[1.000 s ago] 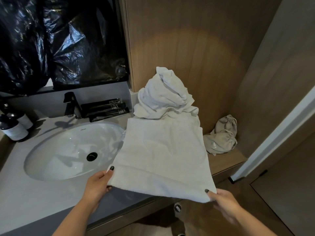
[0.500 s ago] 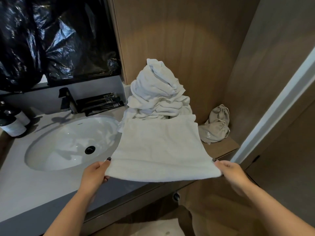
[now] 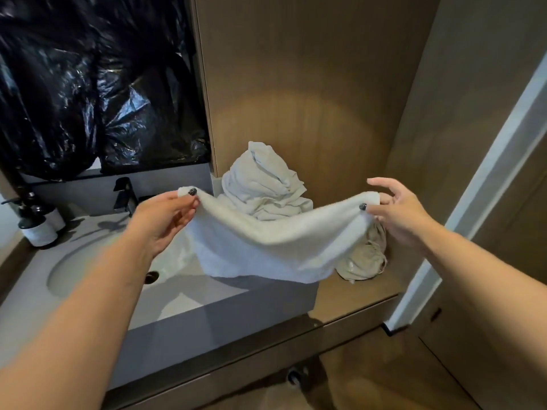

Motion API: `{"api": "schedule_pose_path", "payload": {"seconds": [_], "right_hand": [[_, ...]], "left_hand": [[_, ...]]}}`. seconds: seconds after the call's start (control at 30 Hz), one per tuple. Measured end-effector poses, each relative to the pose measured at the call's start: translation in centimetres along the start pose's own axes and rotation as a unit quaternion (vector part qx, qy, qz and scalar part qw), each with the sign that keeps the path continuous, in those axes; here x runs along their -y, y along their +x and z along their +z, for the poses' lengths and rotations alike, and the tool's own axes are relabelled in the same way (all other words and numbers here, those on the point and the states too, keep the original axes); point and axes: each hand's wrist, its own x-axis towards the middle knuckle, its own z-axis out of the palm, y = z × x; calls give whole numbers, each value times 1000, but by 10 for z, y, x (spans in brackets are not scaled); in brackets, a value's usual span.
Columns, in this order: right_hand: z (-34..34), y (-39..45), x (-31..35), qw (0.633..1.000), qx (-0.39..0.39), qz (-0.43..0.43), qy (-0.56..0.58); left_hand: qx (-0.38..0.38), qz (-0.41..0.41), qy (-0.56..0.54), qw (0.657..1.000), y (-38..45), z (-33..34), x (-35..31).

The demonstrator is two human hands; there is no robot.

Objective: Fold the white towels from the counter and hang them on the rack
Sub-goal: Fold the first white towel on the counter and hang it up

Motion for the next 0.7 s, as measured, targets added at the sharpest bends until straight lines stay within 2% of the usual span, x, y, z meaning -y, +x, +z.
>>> {"api": "schedule_pose_path", "payload": {"seconds": [0.07,0.13,0.3,0.47,0.57,0.7], "right_hand": [[-8,6,16,994,-97,-49,28],[-14,7,31,986,-145,-69,53],[-17,0,44,995,-37,-60,-74],[-17,-11,50,965,-118,-164,-169],[-21,-10,51,948,-138,-212,-194],[-22,-5,49,950,-141,-203,-191]], "left_hand": [[-24,24,1,999,0,5,-10],[-49,43,-22,998,-4,10,-17],[-94,62,-71,991,-14,24,-28],[-125,71,-74,987,-18,24,-33],[-153,70,-42,985,-17,18,-30],[-175,70,-13,982,-15,12,-22]]}}
